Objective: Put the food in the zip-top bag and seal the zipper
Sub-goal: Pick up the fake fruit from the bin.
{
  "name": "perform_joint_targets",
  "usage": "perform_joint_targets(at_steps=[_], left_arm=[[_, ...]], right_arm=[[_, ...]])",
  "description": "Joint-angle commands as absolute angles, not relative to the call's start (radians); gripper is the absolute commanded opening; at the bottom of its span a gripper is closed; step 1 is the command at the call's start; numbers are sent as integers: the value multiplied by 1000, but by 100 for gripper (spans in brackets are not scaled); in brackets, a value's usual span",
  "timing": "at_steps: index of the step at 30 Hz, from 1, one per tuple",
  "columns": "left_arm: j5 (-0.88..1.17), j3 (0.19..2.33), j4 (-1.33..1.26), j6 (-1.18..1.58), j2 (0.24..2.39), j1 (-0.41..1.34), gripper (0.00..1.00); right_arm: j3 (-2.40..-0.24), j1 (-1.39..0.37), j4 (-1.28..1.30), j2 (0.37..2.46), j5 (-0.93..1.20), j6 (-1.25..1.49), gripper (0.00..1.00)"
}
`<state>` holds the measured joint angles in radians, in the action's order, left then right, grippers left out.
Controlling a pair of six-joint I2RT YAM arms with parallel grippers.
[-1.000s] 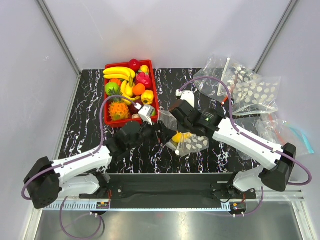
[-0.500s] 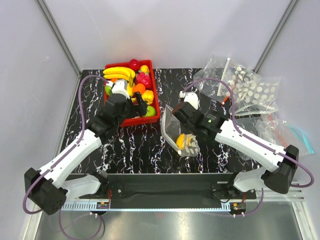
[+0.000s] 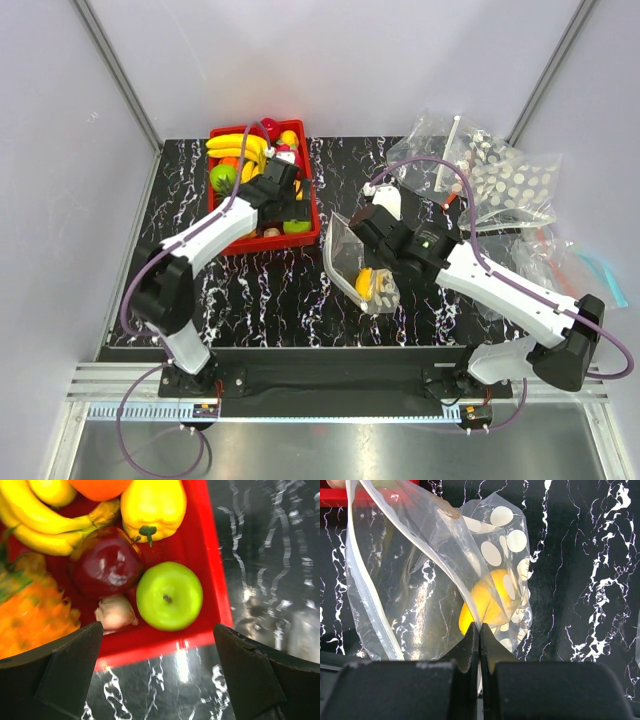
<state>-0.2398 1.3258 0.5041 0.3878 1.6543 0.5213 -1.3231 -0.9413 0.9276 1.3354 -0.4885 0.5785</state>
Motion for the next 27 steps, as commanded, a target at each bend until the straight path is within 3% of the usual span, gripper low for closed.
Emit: perform_joint_targets(at_steps=[1, 14, 17, 18, 19, 22, 27], left_arm=[[-238, 1411, 543, 353, 1732, 506, 99], [-5, 1402, 480, 376, 1887, 491, 98], [34, 1413, 479, 374, 1908, 480, 79], [37, 1416, 479, 374, 1911, 476, 63], [41, 1416, 479, 373, 1904, 466, 60], [74, 1385, 462, 362, 1837, 457, 54], [55, 1295, 397, 360, 1648, 457, 54]], right_arm=[[-1321, -934, 933, 1296, -525, 595, 0], [-1292, -934, 928, 1273, -523, 600, 0], [-1290, -934, 928, 1269, -519, 603, 0], [-1289, -934, 928, 1266, -518, 603, 0], [-1289, -934, 928, 1262, -518, 603, 0], [-1284, -934, 930, 1262, -520, 603, 0], [-1282, -936, 922, 1273, -519, 601, 0]])
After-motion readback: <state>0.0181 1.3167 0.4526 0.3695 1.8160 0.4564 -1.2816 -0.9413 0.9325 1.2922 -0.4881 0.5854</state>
